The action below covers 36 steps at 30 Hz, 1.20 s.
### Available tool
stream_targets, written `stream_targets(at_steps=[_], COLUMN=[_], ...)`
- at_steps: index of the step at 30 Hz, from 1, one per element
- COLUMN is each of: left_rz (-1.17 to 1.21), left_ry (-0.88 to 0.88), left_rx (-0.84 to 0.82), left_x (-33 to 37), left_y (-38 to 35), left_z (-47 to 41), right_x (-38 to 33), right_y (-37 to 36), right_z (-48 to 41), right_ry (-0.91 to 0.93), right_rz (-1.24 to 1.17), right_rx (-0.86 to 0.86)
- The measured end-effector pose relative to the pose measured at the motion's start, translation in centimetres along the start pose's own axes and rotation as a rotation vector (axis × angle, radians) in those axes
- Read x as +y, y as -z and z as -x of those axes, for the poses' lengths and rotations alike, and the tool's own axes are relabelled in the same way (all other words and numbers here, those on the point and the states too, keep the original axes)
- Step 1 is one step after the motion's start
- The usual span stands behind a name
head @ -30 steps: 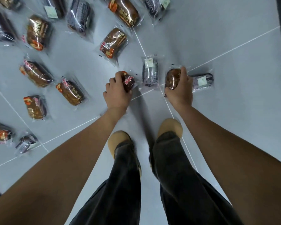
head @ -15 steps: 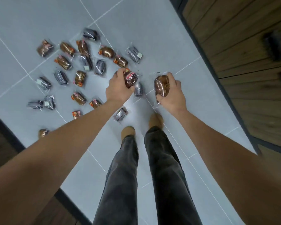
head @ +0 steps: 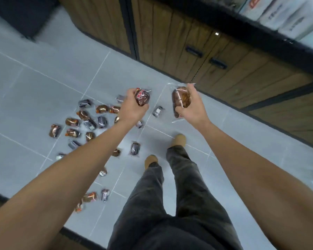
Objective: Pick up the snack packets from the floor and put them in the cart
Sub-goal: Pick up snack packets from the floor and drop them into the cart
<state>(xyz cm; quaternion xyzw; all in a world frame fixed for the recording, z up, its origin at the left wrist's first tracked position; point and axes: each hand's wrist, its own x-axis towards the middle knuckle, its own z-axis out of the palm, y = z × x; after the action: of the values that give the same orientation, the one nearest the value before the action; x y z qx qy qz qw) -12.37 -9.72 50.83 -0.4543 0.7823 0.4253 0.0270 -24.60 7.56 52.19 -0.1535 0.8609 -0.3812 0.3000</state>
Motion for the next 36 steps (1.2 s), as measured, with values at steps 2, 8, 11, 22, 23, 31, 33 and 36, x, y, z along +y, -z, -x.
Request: stream_targets(at_steps=[2, 8, 11, 22, 23, 31, 33, 36], left_rz=[-0.042, -0.169, -0.219, -0.356, -0.365, -0.392, -0.417, -0.451], left_ry=[-0.054, -0.262, -0.355, -0.643, -0.666, -0.760, -0.790, -0.836], left_rx=[-0.050, -0.238, -0.324, -0.530, -0.548, -0.648, -0.664, -0.695], left_x=[2.5, 10.2, 14.2, 23.2, 23.4, 25.6, 26.2, 27.1], left_y=[-0.4, -4.8, -8.5, -25.5, -27.0, -38.7, -41.0, -44.5], left_z=[1.6, 7.6, 11.8, 35.3, 37.7, 53.6, 56.7, 60.1], right_x=[1.1, 5.2, 8.4, 24.9, 26.4, 37.6, 39.6, 42.1], right_y=[2.8, 10.3, 14.0, 26.8, 27.7, 34.4, 35.8, 37.8], right_z=[2.8, 11.2, 15.8, 37.4, 39.5, 54.2, 57.1, 60.4], right_ry=[-0.027, -0.124, -0.167, -0.372, -0.379, -0.407, -0.443, -0.460], right_rz=[-0.026, -0.097, -0.123, -0.199, -0.205, -0.279, -0.297, -0.314], right_rx=[0.074, 0.295, 0.421, 0.721, 0.747, 0.892, 0.920, 0.964])
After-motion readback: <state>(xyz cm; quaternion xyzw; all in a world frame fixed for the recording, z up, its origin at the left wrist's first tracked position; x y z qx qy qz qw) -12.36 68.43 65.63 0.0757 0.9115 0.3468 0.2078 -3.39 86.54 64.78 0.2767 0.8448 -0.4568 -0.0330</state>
